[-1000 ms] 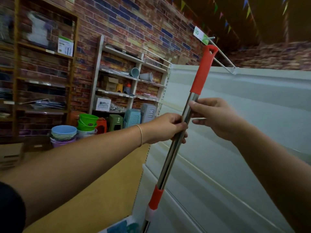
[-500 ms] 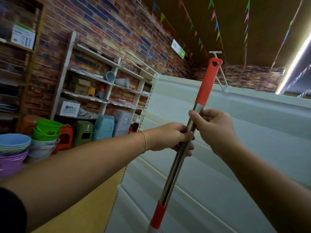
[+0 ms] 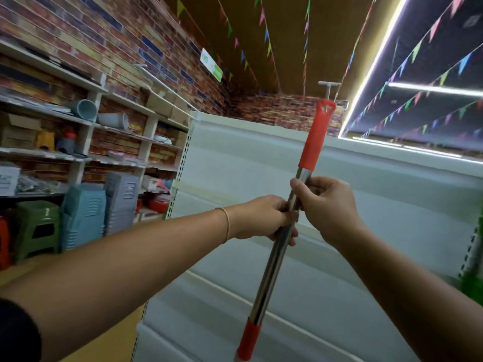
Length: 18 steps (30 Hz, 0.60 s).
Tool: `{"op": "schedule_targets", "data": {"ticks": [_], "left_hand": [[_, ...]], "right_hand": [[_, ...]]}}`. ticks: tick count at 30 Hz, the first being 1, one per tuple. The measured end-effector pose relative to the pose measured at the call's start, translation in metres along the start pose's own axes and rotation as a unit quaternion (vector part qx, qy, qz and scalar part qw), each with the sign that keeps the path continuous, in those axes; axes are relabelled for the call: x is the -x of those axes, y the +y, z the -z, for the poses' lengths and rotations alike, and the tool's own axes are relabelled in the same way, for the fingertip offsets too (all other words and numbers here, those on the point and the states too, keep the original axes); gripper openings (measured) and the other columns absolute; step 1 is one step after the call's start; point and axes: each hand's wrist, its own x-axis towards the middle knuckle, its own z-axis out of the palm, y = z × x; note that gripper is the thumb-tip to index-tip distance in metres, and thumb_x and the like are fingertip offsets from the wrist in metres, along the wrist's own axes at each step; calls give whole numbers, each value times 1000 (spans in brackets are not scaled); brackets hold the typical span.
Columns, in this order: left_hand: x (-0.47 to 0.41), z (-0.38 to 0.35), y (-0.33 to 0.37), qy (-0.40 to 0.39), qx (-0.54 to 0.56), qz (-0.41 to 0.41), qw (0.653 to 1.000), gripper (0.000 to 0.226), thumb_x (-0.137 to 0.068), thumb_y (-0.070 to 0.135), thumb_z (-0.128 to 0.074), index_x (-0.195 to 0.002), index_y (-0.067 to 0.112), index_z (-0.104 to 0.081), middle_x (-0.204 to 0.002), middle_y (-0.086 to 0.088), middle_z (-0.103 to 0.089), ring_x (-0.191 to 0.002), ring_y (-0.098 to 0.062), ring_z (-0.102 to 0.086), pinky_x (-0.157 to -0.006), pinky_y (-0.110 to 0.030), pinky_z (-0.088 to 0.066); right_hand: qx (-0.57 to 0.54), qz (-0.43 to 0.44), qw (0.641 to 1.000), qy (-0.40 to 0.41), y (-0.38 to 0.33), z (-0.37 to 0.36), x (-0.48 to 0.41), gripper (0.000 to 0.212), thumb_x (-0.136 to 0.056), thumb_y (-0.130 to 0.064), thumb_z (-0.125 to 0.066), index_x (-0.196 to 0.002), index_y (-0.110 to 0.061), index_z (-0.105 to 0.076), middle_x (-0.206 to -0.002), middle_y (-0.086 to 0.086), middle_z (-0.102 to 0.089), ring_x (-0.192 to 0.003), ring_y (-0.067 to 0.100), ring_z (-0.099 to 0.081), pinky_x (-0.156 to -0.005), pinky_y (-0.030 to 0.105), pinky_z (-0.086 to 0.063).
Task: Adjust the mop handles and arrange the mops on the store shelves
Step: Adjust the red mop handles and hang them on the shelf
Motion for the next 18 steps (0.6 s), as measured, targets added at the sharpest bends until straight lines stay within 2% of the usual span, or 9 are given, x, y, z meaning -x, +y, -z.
{"op": "schedule_targets", "data": {"ticks": [3,6,12,18], "left_hand": [[-10,6,-7,-7,16,-13,1000,21,-105,21,-42,-109,5,-54,-101,-17,-67,-94,-30,-71,-90,-43,-57],[-17,11,-14,-15,30,-18,999,21,-104,21,-43,-111,4,-53,-101,-17,-67,-96,-32,-71,-89,-43,-57],[-32,17,-23,-34,56,-30,997,18,-104,20,-43,-107,5,-52,-98,-17,-66,-88,-30,-70,-78,-36,-58],[-53,11,-34,-38,85,-29,995,21,-104,22,-45,-108,3,-52,-94,-15,-66,-85,-29,-70,-82,-39,-58]], "right_hand": [[-9,-13,1000,10,0,-4,-4,14,-90,-29,-70,-80,-19,-70,-75,14,-73,-79,39,-71,-76,54,-60],[-11,-22,999,22,0,-9,-7,14,-89,-29,-71,-78,-21,-71,-74,12,-73,-82,43,-70,-77,58,-58],[-6,-35,998,58,8,-18,-20,20,-88,-25,-74,-71,-15,-74,-73,18,-72,-73,40,-70,-76,56,-59],[-2,-48,996,71,27,-17,-32,21,-88,-26,-74,-72,-12,-73,-79,24,-70,-81,44,-69,-78,57,-59]]}}
